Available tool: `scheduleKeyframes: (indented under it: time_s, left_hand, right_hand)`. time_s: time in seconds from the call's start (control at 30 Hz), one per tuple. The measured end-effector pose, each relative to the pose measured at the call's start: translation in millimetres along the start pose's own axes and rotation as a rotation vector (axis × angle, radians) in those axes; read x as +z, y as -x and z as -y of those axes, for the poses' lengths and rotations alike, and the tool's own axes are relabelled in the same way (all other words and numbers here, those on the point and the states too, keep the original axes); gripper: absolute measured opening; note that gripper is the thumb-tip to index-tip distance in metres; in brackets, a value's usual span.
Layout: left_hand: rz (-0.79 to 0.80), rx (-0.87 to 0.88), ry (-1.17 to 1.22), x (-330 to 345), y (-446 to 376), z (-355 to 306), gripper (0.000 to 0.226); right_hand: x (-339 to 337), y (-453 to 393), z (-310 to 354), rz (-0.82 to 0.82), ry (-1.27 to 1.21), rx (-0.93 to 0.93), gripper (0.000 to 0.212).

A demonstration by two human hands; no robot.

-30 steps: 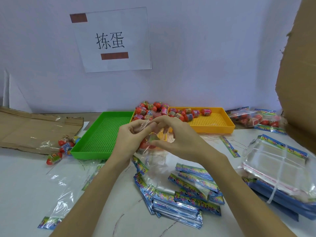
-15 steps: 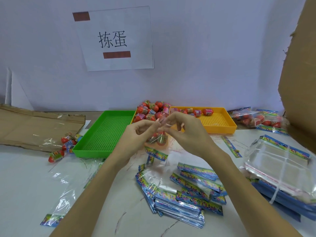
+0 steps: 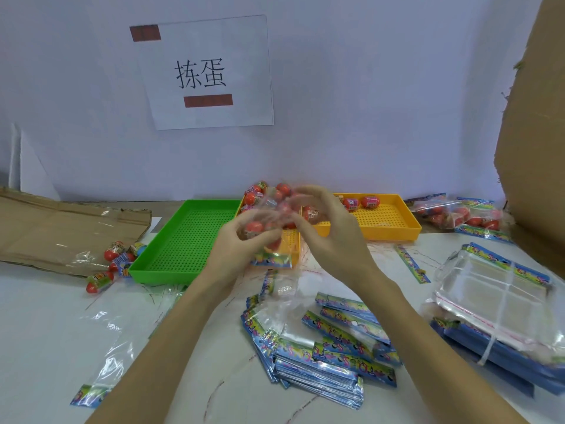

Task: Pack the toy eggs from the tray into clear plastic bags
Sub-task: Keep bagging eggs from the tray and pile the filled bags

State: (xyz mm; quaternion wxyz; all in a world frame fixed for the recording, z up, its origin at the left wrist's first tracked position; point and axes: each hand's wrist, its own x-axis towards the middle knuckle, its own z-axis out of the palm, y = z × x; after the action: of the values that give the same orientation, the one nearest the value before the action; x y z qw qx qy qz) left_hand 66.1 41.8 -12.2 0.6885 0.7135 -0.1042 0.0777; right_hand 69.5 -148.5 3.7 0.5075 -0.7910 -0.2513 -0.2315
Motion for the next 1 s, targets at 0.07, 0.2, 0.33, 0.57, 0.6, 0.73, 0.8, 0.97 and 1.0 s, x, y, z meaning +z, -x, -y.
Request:
scheduleKeyframes:
  time_s: [0.07,0.2,0.33,0.57,0.6,0.73,0.8,0.97,1.0]
  left_hand:
    - [-0.224,0.042,0.002,-7,-4,2,0.031]
    - [-0.495,0.112,0.023,-28,-9,5,0.038]
    - [-0.643,0.103,0.078,-39,-13,8,0.039]
    - [-0.664,0.056,0.026,-38,-15,9,0.056]
    - [-0.659,0.049,0.034,-37,-15,9,0.056]
    - [-0.643,0.046,0.037,-35,-13,8,0.049]
    - [-0.643,0.046,0.035,-35,-13,8,0.047]
    - [-0.642,0.055,0.058,-39,-14,9,0.037]
    - [-0.636,0.055,0.063,-39,-14,9,0.035]
  right_hand:
    - [7,3,0,-0.054,-0.036,-0.005,0.04]
    - [28,14,-7,0.147,0.107,0.028,0.035]
    - [53,20,-11,0.381,0.329,-0.058,0.036]
    - [85,23,-17,0.528,0.586,-0.106,0.049]
    - [86,23,-18,0.514,0.58,-0.107,0.048]
    - [85,22,-19,0.438,0.523,-0.068,0.045]
    - [86,23,-18,0.407,0.484,-0.026,0.043]
    - [79,22,-16,0.219,0.521,0.008,0.039]
    - [78,22,-16,0.239,0.497,-0.017,0.038]
